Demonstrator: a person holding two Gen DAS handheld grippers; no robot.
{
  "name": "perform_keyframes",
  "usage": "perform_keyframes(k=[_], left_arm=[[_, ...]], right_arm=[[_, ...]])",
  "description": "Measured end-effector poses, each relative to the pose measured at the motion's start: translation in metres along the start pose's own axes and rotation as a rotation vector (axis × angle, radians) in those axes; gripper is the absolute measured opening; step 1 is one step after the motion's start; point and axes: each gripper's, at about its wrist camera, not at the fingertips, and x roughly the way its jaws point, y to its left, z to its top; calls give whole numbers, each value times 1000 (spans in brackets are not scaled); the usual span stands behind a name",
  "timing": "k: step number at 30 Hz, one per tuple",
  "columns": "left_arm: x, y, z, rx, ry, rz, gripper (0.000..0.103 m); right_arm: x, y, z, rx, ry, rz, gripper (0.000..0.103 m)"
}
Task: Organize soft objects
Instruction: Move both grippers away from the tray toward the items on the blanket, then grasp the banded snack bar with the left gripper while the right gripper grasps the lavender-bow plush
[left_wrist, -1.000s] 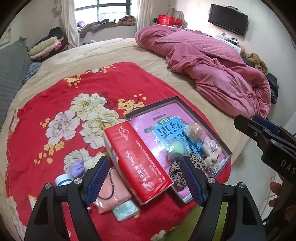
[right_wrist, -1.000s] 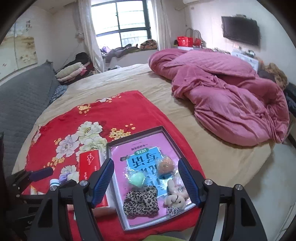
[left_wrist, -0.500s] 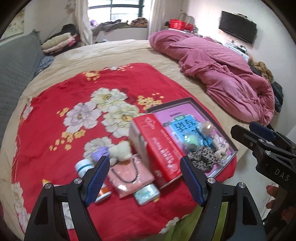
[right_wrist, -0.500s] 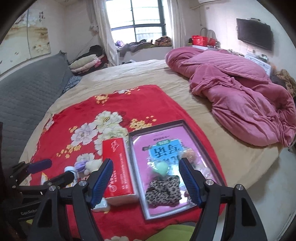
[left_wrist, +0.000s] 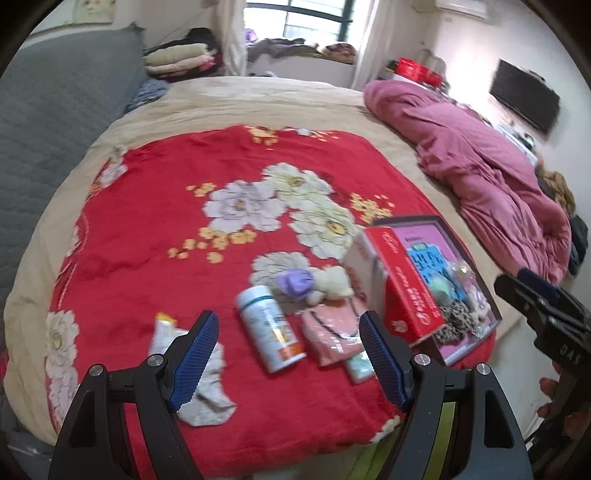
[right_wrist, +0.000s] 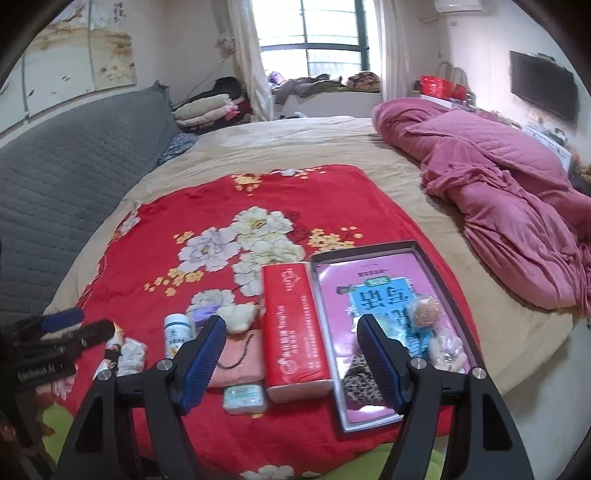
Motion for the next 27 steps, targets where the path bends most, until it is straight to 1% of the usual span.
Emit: perform_keyframes(k=[7,16,22,25,27], left_arm=[[-8,44,-7,-71,-4,40,80],[-8,87,-22,-140,12,80,80],[1,112,-38,-168,51,101,79],[12,123,-51,-186,89,117,79],[17,126,-56,-198,105,106,80]], right_arm=[[8,28,-5,-55,18,26,73],[18,53,-9,-105,40,61,73],[32,67,-15,-129,72,77,73],[40,73,-17,-143,87,87,73],[45,76,-19,-148,97,90,73]])
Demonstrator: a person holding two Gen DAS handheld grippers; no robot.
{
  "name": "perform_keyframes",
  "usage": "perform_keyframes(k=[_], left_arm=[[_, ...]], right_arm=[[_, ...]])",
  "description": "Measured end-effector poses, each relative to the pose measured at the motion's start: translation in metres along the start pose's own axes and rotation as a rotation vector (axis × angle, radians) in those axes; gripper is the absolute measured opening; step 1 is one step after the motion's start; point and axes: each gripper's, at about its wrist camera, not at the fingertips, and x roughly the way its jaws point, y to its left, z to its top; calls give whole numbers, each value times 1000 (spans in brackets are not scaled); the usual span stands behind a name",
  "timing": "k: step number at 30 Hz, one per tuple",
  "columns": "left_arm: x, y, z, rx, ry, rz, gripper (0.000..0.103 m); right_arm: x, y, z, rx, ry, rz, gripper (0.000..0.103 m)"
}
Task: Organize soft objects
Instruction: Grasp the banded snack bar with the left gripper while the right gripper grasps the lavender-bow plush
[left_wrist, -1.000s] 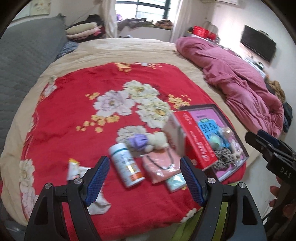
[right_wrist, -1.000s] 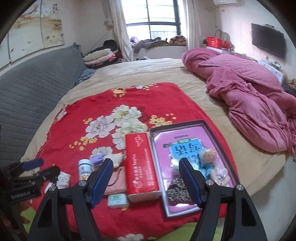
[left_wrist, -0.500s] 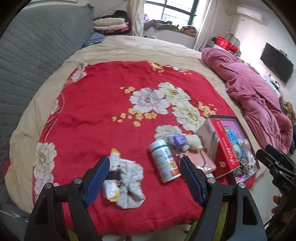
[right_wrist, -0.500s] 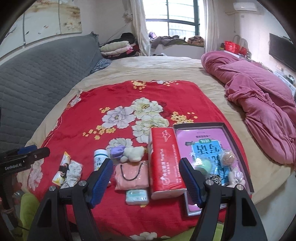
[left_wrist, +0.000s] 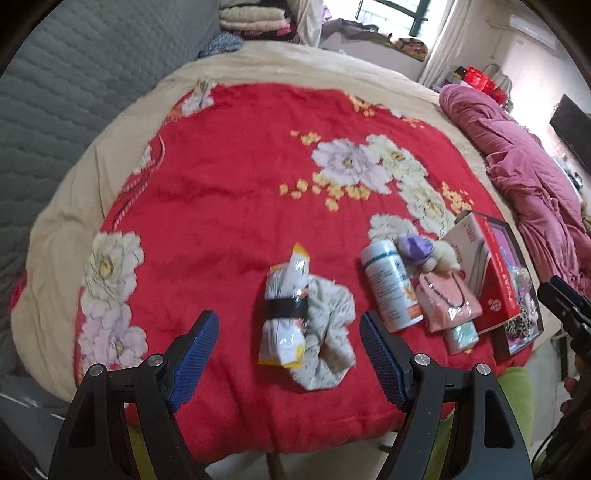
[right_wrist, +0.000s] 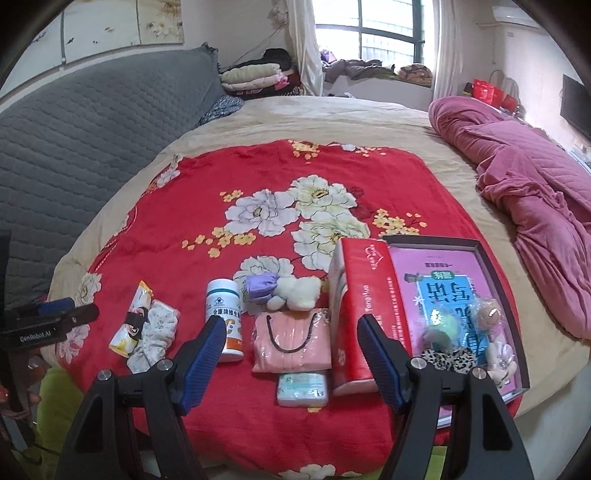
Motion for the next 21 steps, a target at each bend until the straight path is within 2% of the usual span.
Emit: perform_keyframes(k=[7,21], left_arm=[[25,5,-10,-10,59,-32,80],[52,7,-12,-10,87,-29,79]], right_arm=[[17,8,-2,-18,35,11,73],[53,16,-5,-53,92,17,73]])
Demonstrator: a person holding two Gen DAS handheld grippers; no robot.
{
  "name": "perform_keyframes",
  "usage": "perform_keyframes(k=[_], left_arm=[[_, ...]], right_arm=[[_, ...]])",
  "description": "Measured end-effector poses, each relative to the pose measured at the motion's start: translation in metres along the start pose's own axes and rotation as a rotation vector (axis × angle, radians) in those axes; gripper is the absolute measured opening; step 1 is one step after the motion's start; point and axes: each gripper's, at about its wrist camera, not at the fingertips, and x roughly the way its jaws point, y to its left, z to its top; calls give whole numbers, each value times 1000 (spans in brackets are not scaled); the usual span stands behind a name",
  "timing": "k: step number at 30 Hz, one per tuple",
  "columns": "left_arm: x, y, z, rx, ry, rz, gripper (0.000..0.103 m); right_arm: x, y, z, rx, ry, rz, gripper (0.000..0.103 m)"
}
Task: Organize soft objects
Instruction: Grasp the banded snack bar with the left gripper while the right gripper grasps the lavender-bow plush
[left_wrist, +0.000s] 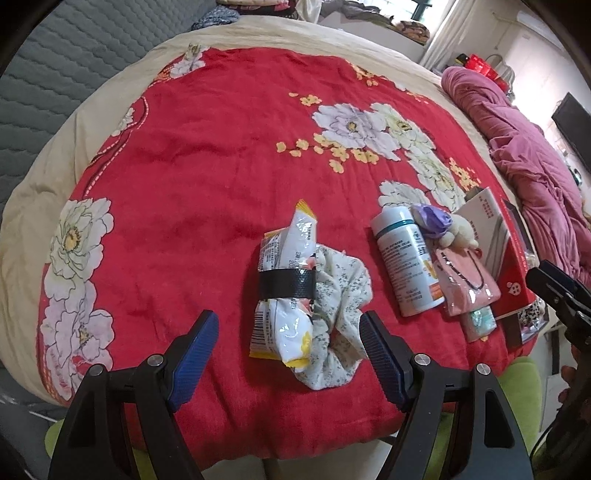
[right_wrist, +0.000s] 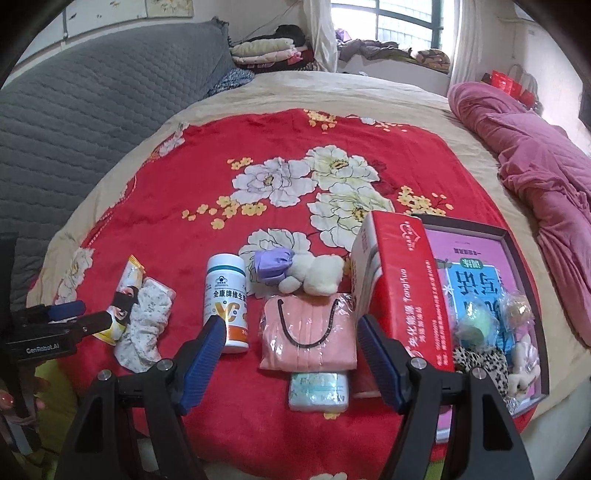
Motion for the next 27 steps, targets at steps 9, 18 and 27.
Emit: perform_keyframes(k=[9,18,27], left_arm=[[17,12,7,-44,20,-9,79],[39,22,11,-70,58,-39,79],[59,37,16,-136,89,-124,79]], right_arm=[[50,18,17,-133,59,-51,73],[112,30,34,-268,136,-111,73],[147,34,49,-360,172,-146,73]])
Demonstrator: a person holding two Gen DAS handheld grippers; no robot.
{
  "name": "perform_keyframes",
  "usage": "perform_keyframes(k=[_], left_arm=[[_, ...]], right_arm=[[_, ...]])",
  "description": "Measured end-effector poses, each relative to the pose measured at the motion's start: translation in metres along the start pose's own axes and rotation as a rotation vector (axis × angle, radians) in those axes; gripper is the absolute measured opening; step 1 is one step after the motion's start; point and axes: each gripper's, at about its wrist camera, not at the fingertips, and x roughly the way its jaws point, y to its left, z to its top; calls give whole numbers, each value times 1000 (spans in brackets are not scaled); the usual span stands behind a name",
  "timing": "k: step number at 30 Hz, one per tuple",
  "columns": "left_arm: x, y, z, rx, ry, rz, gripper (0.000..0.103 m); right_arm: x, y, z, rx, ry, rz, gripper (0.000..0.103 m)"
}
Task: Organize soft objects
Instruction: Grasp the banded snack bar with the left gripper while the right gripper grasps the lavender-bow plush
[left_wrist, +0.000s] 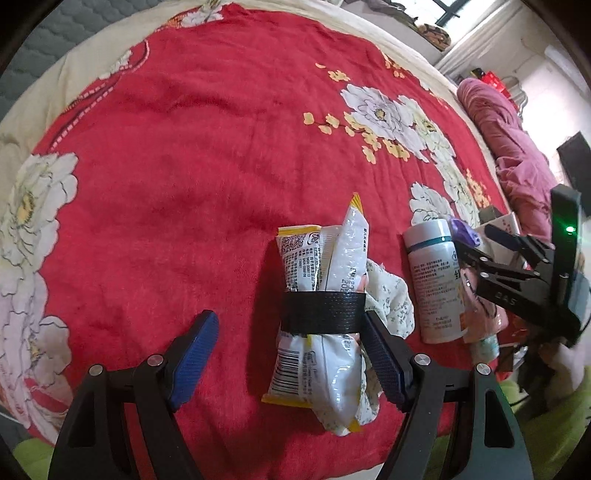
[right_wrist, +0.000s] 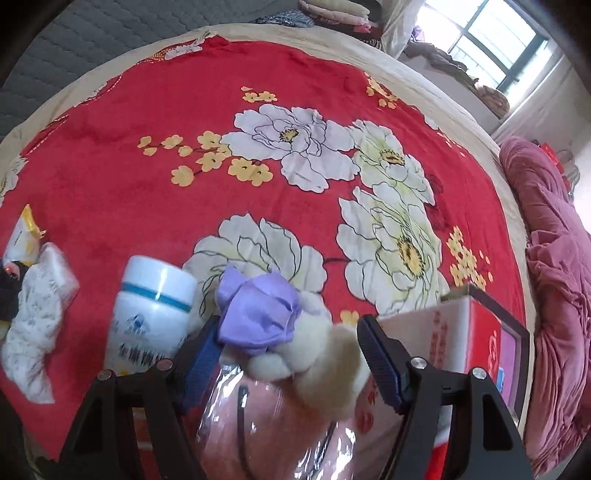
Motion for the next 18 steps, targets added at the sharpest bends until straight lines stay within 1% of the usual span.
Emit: perform_keyframes(k=[5,10,11,12,13,16,18], left_arm=[[4,7,3,-23,-6,-61,80],[6,12,7,-42,-8,-112,80],[6,12,7,-42,-8,-121,79],[7,11,7,-41,-6,-128,77],[9,11,8,-42,-4,-130,75],[9,12,9,-53,-2,-154,65],[10,12,10,-56,-3,-165,52]], right_arm=[[17,2,6,-14,19,15,73],[28,-2,9,20,38,93,73],[30,-3,10,35,42,116,69],[33,-5,11,51,52,135,67],[35,-7,11,68,62,150,66],[37,-12,13,98,64,169,61],[36,-16,13,119,58,182,57]])
